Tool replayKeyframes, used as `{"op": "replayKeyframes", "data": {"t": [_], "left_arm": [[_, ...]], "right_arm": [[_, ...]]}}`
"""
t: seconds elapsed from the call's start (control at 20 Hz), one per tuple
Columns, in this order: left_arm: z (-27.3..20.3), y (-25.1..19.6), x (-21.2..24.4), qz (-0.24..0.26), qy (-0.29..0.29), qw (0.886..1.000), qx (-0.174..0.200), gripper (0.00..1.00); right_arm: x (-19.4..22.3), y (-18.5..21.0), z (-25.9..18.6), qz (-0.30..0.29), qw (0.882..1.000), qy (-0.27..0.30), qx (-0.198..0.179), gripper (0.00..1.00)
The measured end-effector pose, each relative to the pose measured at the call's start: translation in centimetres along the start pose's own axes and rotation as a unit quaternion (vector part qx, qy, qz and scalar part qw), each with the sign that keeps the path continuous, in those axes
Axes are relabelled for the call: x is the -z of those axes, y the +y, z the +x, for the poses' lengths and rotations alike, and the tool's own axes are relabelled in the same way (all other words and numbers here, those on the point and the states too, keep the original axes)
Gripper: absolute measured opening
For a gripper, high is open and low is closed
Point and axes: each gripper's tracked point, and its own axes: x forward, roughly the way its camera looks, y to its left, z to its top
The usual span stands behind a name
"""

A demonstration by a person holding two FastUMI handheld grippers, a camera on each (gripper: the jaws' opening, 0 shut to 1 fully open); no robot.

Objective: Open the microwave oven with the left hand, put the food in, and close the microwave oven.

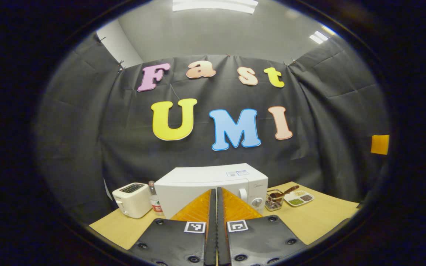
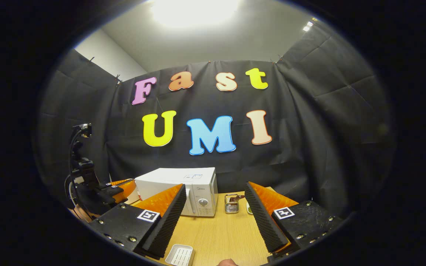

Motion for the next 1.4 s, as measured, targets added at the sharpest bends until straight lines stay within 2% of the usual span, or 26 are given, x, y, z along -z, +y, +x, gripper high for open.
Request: {"op": "replayKeyframes", "data": {"t": [0.4, 0.45, 0.65, 0.85, 1.05, 1.15, 1.2, 1.35, 1.4], "left_arm": [[-8.8, 2.3, -2.9, 0.0, -0.014, 1.0, -0.012, 0.09], [-9.7, 3.0, -3.4, 0.005, -0.018, 1.0, -0.02, 0.15], [-13.3, 5.4, -4.4, 0.013, -0.027, 0.999, -0.032, 0.17], [-15.2, 7.2, -4.3, -0.006, -0.026, 0.999, -0.037, 0.19], [-17.0, 8.8, -4.4, -0.012, -0.03, 0.999, -0.042, 0.29], [-17.6, 9.4, -4.5, -0.009, -0.034, 0.998, -0.044, 0.45], [-17.6, 9.7, -4.5, -0.007, -0.036, 0.998, -0.044, 0.55], [-17.8, 9.9, -4.7, -0.009, -0.038, 0.998, -0.042, 0.55], [-17.8, 10.1, -4.7, -0.009, -0.038, 0.998, -0.044, 0.64]], "right_arm": [[0.0, -0.1, -1.4, -0.021, 1.0, -0.007, -0.003, 0.96], [-0.1, 0.2, -1.6, -0.019, 1.0, -0.009, -0.002, 0.96], [-0.6, 1.4, -2.3, -0.024, 1.0, -0.015, 0.004, 0.96], [-1.0, 3.2, -3.4, -0.03, 0.999, -0.022, 0.006, 0.96], [-1.4, 4.9, -4.3, -0.039, 0.999, -0.026, 0.003, 0.96], [-1.5, 5.6, -4.6, -0.041, 0.999, -0.027, 0.0, 0.96], [-1.6, 5.8, -4.7, -0.042, 0.999, -0.028, 0.0, 0.96], [-1.9, 6.4, -4.8, -0.044, 0.999, -0.031, 0.001, 0.96], [-1.9, 6.5, -4.9, -0.043, 0.999, -0.031, 0.001, 0.96]]}}
